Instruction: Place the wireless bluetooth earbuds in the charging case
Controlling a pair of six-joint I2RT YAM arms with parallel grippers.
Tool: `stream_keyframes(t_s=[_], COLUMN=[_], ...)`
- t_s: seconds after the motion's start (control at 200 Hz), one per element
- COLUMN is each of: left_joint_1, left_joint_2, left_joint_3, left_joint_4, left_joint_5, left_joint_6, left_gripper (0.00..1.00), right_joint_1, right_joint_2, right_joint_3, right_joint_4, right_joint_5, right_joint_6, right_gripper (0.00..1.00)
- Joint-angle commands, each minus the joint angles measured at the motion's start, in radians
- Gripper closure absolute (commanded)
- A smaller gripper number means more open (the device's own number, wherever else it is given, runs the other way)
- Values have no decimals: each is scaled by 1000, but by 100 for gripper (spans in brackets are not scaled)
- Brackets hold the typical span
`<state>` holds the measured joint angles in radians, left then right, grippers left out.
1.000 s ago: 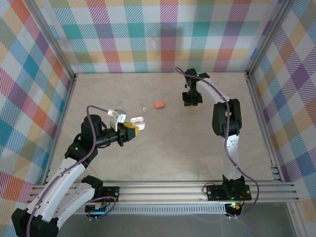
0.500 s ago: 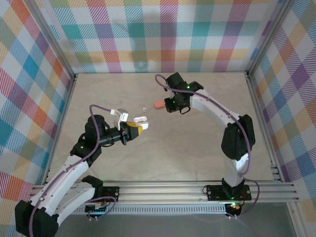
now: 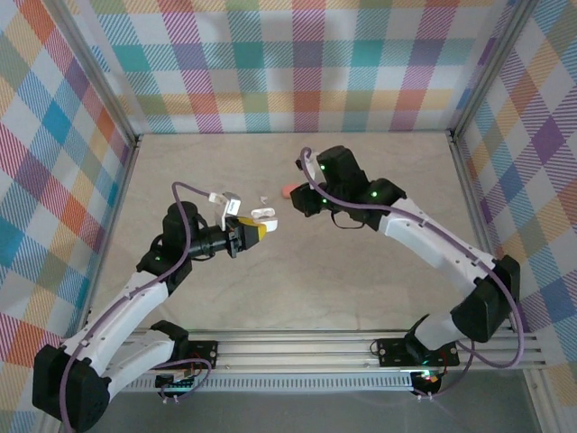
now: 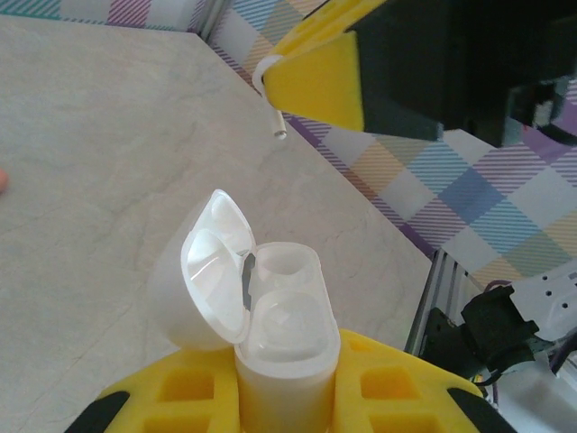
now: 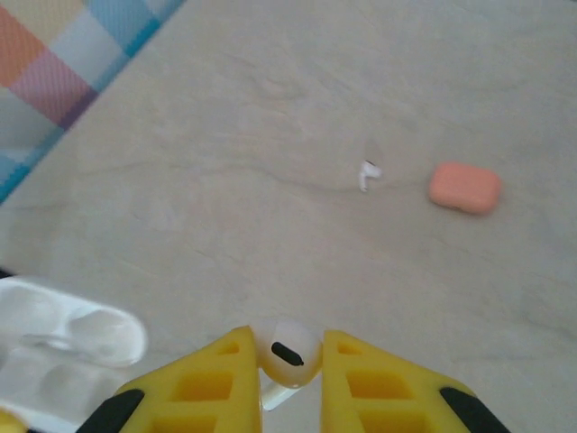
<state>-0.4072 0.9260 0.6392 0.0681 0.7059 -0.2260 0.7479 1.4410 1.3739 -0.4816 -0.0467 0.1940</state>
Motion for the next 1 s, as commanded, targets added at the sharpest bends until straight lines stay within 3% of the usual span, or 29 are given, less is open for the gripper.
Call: stream_keyframes(t_s=[0.0, 0.095, 1.0], left_joint_1=[-18, -19, -31], left_joint_2=[-7, -9, 2], left_joint_3=[38, 46, 66], left_joint_4=[62, 59, 34], left_joint_5=[42, 43, -4], left_joint_6=[-18, -18, 15], left_gripper=[100, 100, 100], right_joint_1=[14, 19, 73], right_joint_2=[-72, -103, -64], right_joint_3=[-100, -147, -104], right_joint_4=[236, 298, 224], right_joint_5=[-103, -120, -167], right_joint_6=[-32, -48, -177], right_gripper=[82, 82, 81])
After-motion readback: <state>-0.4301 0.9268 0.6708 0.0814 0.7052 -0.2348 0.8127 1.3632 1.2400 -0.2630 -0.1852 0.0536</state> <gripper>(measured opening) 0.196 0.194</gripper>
